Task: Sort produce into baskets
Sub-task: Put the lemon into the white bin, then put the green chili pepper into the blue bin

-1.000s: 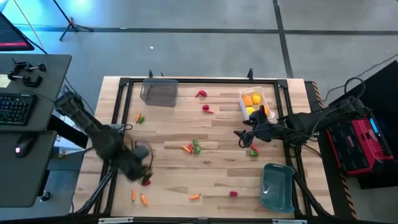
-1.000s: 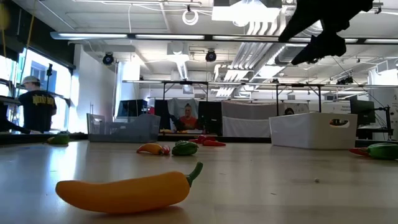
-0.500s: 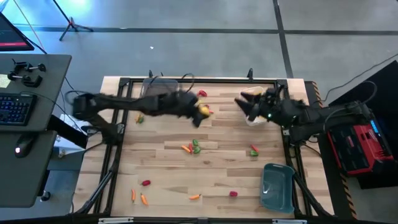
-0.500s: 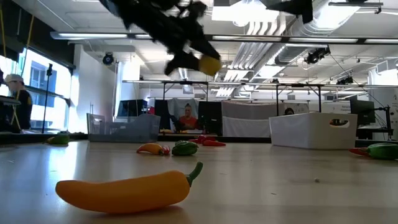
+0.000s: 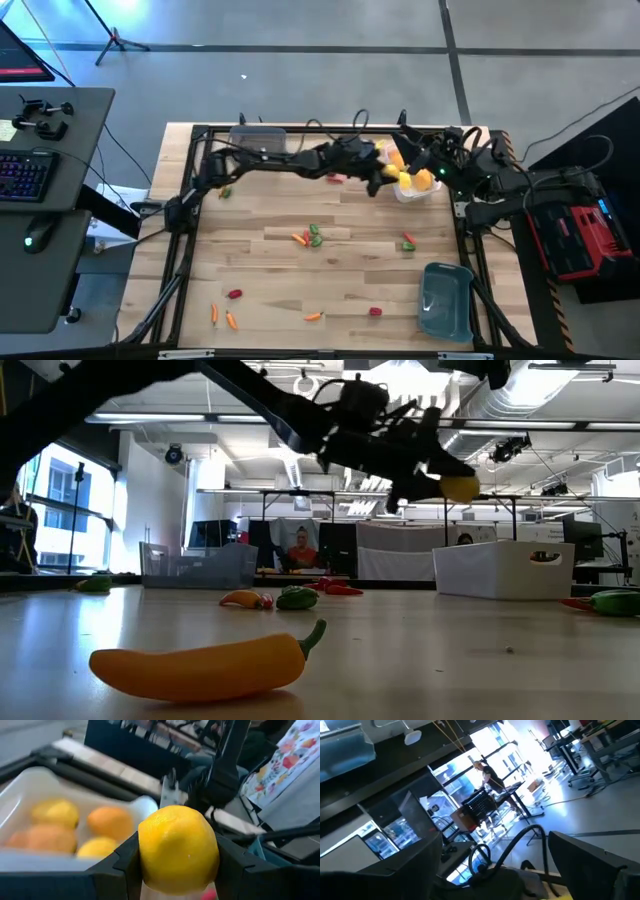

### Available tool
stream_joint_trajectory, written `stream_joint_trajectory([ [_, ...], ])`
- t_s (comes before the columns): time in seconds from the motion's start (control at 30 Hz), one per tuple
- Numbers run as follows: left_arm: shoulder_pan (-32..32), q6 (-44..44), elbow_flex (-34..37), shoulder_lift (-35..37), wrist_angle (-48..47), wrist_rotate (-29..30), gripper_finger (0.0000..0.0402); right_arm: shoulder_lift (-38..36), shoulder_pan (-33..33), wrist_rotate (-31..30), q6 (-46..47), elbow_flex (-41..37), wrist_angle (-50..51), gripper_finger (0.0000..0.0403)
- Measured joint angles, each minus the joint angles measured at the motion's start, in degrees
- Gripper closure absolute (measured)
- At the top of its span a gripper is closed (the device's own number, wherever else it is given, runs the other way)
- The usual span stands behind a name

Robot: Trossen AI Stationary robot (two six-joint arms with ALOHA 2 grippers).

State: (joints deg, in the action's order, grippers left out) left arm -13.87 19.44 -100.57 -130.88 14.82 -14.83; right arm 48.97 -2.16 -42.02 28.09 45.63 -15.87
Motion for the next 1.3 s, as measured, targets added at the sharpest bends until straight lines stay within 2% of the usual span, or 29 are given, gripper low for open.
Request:
stream_joint_trajectory([
  [0.27, 0.0, -4.9, -16.3, -12.8, 0.1, 0.2, 0.0224, 0.0, 0.1, 0.0, 1.8, 0.0, 1.9, 0.0050],
  [0.4, 0.1, -3.2, -20.6, -16.9, 0.4, 5.2, 0.0205, 0.0, 0.1, 0.0, 1.9, 0.0, 2.3, 0.0050],
  [0.57, 0.1, -1.7, -21.0, -18.1, 0.2, 9.7, 0.0196, 0.0, 0.1, 0.0, 2.8, 0.0, 2.6, 0.0050],
  [0.8, -0.1, -3.2, -21.1, -18.0, 2.6, 9.2, 0.0185, 0.1, 0.1, 0.0, 4.7, 0.0, 3.9, 0.0050],
  [1.13, -0.2, -5.2, -21.1, -17.9, 2.6, 6.7, 0.0081, 0.1, 0.1, 0.0, 4.6, 0.0, 4.0, 0.0050],
  [1.2, -0.5, -3.9, -21.1, -16.9, -0.6, 6.2, 0.0072, 0.1, 0.1, 0.0, 4.6, 0.0, 4.0, 0.0050],
  [1.3, -1.1, -3.9, -21.1, -13.6, -10.6, 3.8, 0.0069, 0.0, 0.1, 0.1, 4.5, 0.0, 3.9, 0.0050],
])
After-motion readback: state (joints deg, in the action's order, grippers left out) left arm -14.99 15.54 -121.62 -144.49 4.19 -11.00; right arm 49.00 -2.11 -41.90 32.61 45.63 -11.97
